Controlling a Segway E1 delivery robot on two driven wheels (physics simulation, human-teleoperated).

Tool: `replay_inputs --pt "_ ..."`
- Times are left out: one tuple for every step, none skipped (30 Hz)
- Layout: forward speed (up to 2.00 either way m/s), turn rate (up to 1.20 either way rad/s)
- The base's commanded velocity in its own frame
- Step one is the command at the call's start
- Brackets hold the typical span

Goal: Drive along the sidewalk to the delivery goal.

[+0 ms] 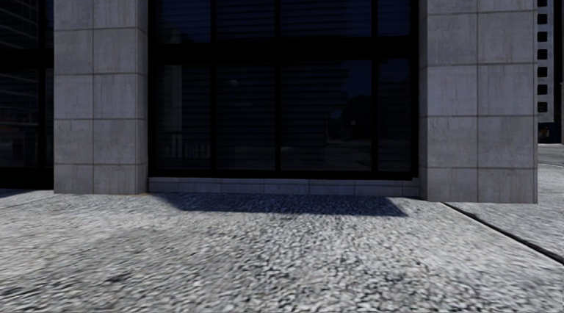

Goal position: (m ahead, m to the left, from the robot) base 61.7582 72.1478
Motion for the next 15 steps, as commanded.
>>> replay_inputs --pt "2.00 0.46" --pt "2.00 0.90" --pt "2.00 1.20" --pt "2.00 1.20" --pt "2.00 1.20" --pt "2.00 1.20" --pt "2.00 1.20" --pt "2.00 1.20" --pt "2.00 1.20" --pt "2.00 1.20" --pt "2.00 1.20" --pt "2.00 1.20" --pt "2.00 1.20" --pt "2.00 1.20" --pt "2.00 1.20"
